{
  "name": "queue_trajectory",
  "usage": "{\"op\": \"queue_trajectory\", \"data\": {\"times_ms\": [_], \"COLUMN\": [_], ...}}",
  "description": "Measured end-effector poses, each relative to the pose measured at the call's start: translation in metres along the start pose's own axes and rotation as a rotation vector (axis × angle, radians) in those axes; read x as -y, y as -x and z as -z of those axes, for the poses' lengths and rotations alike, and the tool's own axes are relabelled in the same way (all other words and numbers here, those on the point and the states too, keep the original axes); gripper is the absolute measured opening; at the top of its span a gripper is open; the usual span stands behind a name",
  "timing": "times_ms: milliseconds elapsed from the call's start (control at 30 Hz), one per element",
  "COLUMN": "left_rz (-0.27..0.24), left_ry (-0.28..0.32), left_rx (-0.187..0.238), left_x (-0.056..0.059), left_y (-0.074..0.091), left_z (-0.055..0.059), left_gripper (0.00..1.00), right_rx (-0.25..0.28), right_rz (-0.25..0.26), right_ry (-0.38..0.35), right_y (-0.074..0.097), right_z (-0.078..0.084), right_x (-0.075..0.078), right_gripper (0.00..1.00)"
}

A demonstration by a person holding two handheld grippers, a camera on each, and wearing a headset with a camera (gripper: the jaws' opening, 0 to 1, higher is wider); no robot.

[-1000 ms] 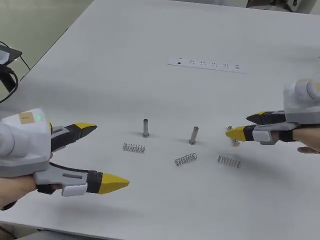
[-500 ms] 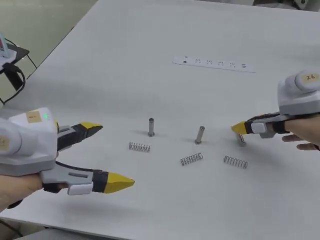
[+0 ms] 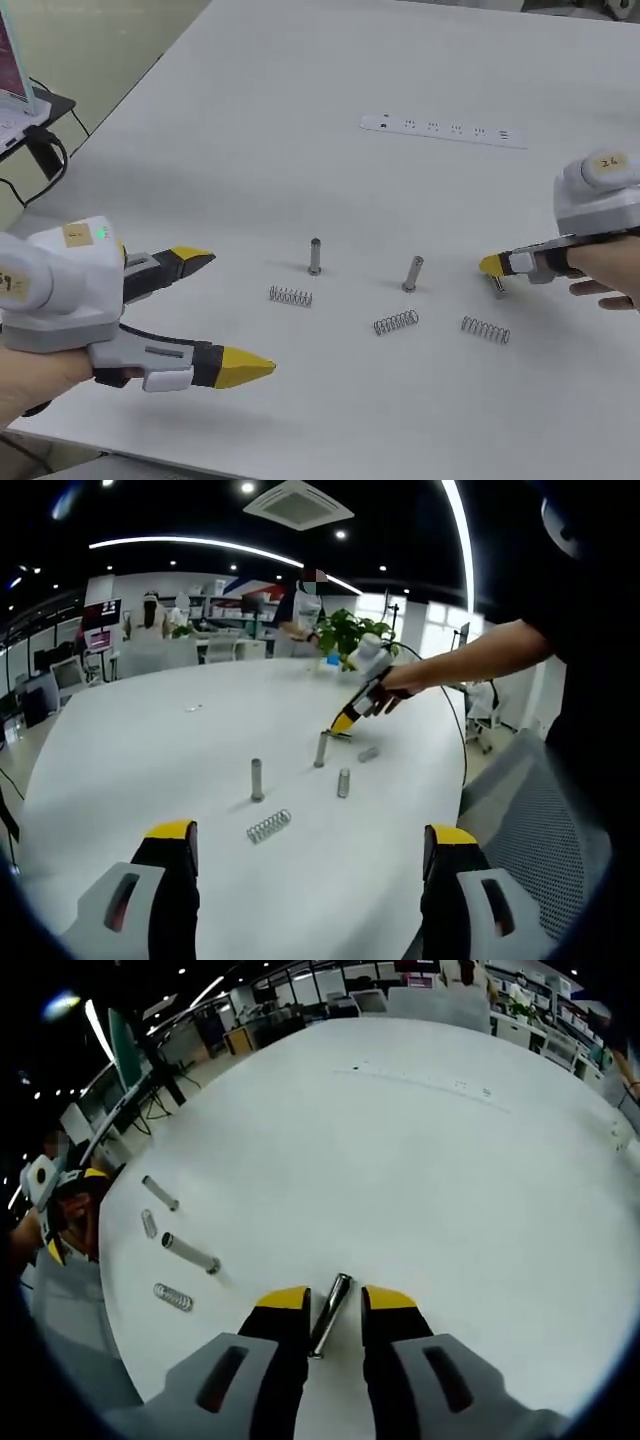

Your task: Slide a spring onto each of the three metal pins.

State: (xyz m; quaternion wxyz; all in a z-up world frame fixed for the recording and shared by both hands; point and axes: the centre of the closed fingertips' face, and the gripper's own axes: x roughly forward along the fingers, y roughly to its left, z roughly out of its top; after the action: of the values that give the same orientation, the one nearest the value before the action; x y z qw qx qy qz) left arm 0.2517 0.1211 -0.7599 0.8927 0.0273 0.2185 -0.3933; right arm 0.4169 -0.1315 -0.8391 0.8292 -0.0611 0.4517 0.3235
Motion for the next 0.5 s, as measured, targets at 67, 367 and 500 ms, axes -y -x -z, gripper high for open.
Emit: {"op": "queue_trajectory", "data": {"times_ms": [67, 367, 500], "left_rz": [0.001, 0.003, 0.005], "left_ry": [0.001, 0.013, 0.019], "left_rx": [-0.001, -0.010, -0.008], "left_x": [0.0001, -0.0015, -0.0018], "left_y": [0.0003, 0.0007, 0.0003], "left_z": [0.0002, 0.0030, 0.0024], "left_gripper": [0.90, 0.87, 0.86], "right_rx": [-0.009, -0.034, -0.034], "right_rz": [0.008, 0.039, 0.042], "right_ry": [0.000, -0.005, -0.023], "right_y": [-0.0022, -0.0100, -0.0111], "right_z": [0.0008, 0.0004, 0.0002], "right_x": [0.0007, 0.0025, 0.0008], "right_gripper": [0.17, 0.11, 0.08]}}
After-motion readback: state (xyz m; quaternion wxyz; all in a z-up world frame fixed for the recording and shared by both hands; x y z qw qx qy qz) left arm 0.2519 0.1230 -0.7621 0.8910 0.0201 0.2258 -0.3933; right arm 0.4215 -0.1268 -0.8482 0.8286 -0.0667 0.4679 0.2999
